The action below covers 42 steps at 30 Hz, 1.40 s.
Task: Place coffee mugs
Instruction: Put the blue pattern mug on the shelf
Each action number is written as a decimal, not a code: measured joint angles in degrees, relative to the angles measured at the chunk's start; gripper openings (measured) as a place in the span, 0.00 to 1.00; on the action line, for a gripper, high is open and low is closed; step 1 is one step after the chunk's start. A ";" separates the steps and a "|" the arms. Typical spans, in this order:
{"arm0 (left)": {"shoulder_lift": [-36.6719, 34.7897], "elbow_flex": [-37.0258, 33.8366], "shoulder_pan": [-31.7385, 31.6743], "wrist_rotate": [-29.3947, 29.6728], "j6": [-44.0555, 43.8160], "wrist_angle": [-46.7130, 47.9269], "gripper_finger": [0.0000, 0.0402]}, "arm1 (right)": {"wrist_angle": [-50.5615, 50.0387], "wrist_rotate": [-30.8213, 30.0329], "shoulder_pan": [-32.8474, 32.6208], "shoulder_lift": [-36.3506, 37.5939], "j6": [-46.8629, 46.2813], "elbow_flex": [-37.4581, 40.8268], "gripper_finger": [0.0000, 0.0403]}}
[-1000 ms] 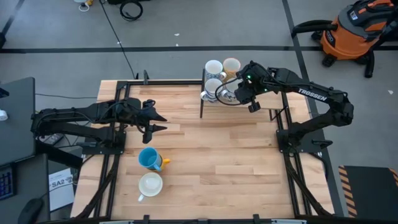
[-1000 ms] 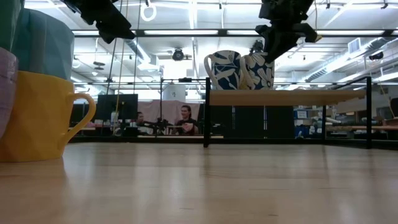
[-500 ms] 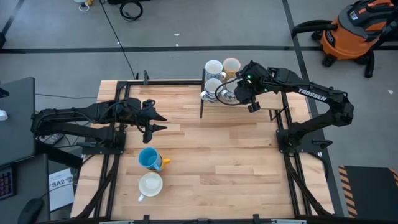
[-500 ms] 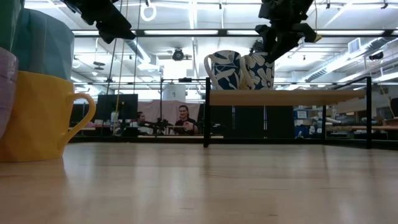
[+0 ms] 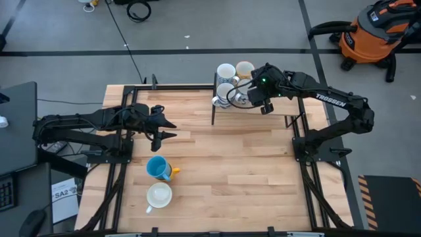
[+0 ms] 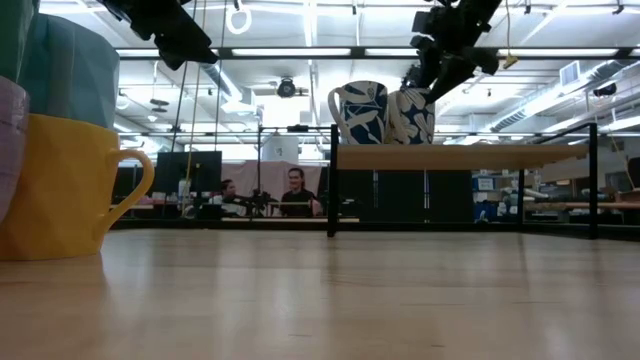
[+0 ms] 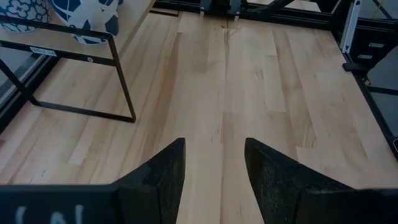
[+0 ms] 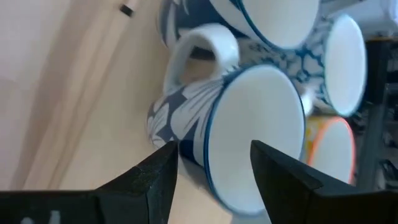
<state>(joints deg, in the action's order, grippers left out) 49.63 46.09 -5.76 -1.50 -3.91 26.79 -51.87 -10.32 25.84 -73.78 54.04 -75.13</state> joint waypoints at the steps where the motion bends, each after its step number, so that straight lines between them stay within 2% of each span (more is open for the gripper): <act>1: 0.00 0.00 0.00 0.00 -0.02 0.00 0.43 | -0.13 -0.20 -0.11 0.07 0.02 0.00 0.52; 15: 0.00 0.00 0.00 0.00 0.00 0.02 0.43 | -0.93 -0.16 -4.17 0.07 -0.49 0.00 0.52; 24: -0.01 0.00 -0.01 0.00 0.00 0.01 0.43 | -0.93 -0.14 -5.78 0.07 -6.68 0.00 0.52; 34: 0.00 -0.01 -0.02 0.00 0.00 0.02 0.43 | -0.55 -0.13 -8.71 0.07 -6.97 0.00 0.52; 42: 0.00 -0.02 -0.01 0.00 0.00 0.00 0.43 | -0.45 -3.57 -9.09 0.07 -6.97 0.00 0.52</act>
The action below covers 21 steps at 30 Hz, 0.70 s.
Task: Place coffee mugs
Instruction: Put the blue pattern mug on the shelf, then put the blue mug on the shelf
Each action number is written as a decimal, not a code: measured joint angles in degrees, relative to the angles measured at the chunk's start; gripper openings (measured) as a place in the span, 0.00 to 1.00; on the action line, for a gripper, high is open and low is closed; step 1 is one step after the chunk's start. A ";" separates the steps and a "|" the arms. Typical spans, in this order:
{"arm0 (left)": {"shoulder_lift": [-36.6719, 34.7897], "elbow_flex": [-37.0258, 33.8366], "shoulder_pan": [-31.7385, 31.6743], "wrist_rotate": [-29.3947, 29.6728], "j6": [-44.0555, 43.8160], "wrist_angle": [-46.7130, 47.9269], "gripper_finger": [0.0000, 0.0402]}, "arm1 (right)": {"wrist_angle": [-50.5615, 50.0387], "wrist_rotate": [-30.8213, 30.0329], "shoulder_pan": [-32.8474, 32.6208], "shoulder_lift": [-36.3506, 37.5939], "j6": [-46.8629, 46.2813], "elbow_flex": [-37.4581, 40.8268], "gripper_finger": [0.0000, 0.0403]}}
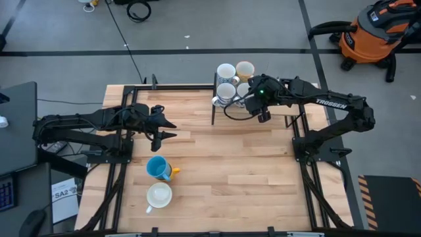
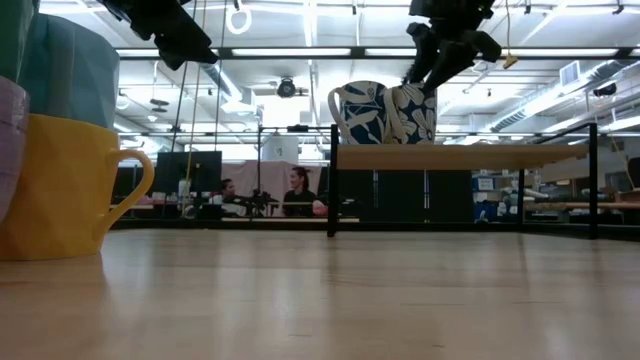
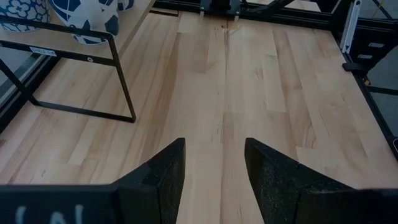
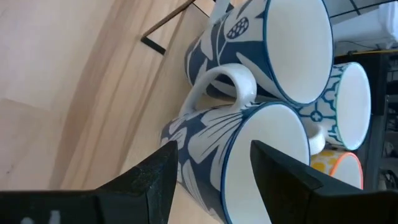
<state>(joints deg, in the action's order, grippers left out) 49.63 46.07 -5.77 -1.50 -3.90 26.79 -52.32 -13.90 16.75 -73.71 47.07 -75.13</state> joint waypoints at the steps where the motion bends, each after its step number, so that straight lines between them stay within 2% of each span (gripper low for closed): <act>1: 0.00 0.00 0.00 0.00 0.00 0.01 0.43 | 0.00 0.01 -0.01 0.08 0.00 0.00 0.52; 11: 0.00 0.00 0.01 -0.02 0.00 0.00 0.43 | 0.49 -0.05 -2.46 4.27 -0.82 0.00 0.52; 15: -0.02 0.00 0.01 -0.04 -0.84 0.01 0.43 | 1.49 -0.02 -4.27 6.97 -5.69 0.00 0.52; 21: 0.00 0.00 0.01 -0.12 -6.74 -0.10 0.43 | 2.84 0.01 -7.12 10.79 -14.31 0.00 0.52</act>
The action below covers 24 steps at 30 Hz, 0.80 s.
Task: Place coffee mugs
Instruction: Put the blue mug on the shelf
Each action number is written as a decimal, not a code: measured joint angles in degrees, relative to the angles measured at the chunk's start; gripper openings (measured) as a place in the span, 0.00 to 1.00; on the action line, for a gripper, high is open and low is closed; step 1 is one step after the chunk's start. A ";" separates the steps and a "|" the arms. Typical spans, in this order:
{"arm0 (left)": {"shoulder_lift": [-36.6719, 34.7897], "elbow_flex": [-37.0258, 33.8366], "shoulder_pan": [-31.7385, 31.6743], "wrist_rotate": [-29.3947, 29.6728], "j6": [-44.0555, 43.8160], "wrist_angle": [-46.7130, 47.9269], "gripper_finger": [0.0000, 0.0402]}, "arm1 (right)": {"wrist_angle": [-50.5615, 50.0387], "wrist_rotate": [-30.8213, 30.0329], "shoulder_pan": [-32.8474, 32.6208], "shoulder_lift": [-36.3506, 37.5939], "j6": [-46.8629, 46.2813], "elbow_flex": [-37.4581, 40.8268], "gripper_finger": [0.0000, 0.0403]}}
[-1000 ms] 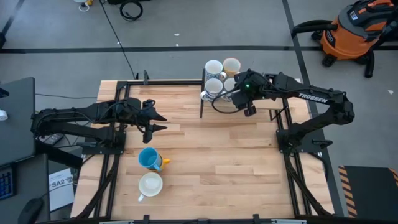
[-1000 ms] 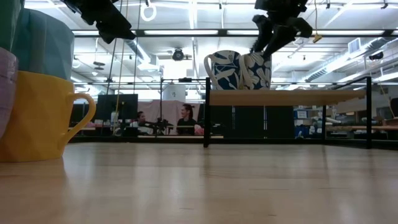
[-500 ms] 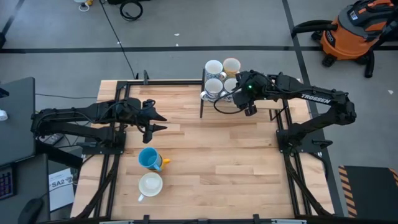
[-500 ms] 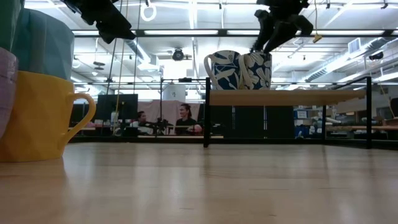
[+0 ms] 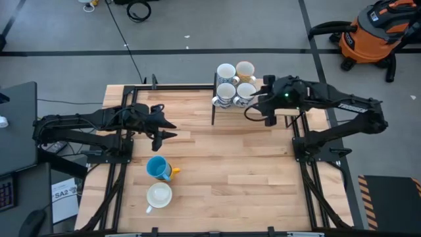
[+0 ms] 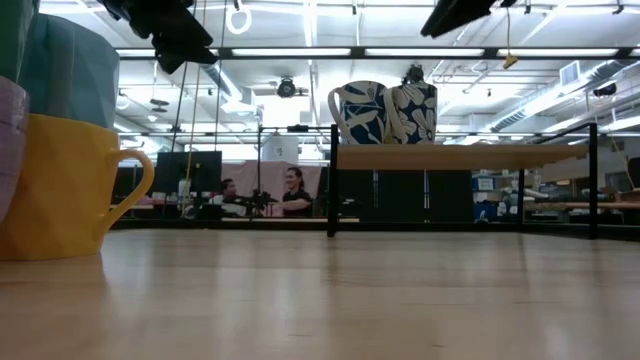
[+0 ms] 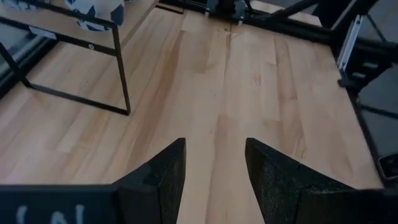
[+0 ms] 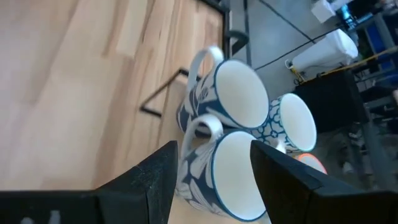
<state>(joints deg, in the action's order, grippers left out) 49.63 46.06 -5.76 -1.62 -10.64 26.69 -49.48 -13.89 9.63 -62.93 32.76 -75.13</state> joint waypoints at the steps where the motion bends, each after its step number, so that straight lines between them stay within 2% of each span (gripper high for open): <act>1: 0.00 0.00 -0.02 0.03 -0.95 -0.13 0.43 | 0.20 0.00 -0.41 0.52 -1.82 -0.01 0.52; 6: 0.00 0.00 -0.02 0.05 -5.41 -4.19 0.43 | 0.36 1.32 -2.10 2.48 -11.96 -0.02 0.52; 12: -0.15 0.00 -0.02 -0.17 -10.67 -14.06 0.43 | 0.33 9.34 -3.30 3.00 -19.69 -0.02 0.52; 14: -0.15 0.00 -0.02 -2.08 -12.68 -17.35 0.43 | 0.33 11.61 -3.77 2.98 -21.23 -0.02 0.52; 19: -0.15 0.02 1.24 -11.21 -14.01 -24.17 0.43 | 0.31 14.15 -5.08 2.80 -25.25 -0.02 0.52; 24: -0.13 0.02 5.21 -11.66 -14.01 -26.05 0.43 | 0.37 14.19 -6.08 2.25 -27.11 -0.02 0.52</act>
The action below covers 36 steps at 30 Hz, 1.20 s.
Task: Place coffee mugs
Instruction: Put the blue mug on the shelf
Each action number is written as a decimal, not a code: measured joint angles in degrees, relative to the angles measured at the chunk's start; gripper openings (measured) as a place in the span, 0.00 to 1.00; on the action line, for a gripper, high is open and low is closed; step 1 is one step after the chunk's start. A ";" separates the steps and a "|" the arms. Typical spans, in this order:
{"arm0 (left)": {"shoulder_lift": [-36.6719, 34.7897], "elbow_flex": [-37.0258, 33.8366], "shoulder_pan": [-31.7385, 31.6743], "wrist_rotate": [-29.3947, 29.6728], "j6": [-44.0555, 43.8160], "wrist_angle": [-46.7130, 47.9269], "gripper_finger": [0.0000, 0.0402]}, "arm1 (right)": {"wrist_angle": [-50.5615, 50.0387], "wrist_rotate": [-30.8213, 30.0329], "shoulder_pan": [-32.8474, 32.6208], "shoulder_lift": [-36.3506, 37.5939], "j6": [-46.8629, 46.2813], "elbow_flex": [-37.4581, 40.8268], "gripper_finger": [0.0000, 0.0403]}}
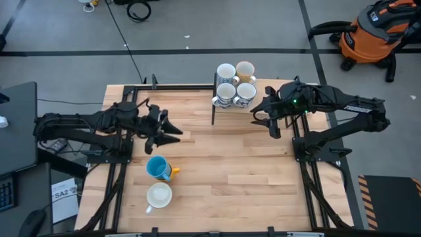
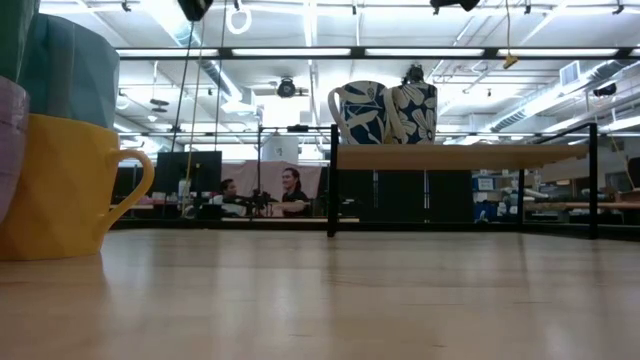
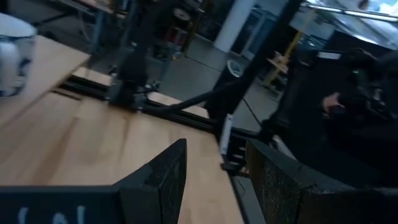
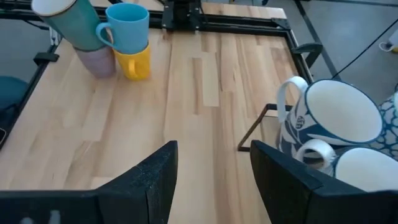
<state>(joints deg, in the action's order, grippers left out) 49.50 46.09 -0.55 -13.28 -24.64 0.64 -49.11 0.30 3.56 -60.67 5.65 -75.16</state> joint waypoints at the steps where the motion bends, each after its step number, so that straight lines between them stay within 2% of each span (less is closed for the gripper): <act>1: -0.02 0.22 0.83 0.07 0.02 0.11 0.43 | 0.14 0.00 -0.17 -0.08 -0.17 0.00 0.52; 9: 2.18 6.82 9.59 5.76 4.72 6.06 0.43 | 0.23 -0.02 -0.63 -0.79 -3.87 0.00 0.52; 18: 10.05 18.27 20.95 13.17 4.42 24.09 0.43 | 0.21 -0.04 -0.62 -1.47 -4.66 0.00 0.52; 25: 18.38 28.41 27.66 15.20 4.04 37.19 0.43 | 0.19 -0.09 -0.62 -2.01 -4.66 0.02 0.52; 36: 26.50 38.56 32.31 15.08 -8.53 57.18 0.43 | 0.20 -0.20 -0.62 -2.07 -4.66 0.02 0.52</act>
<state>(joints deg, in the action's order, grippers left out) 75.99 84.64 31.76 1.81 -33.17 57.81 -48.90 0.10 2.94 -62.74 0.99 -75.13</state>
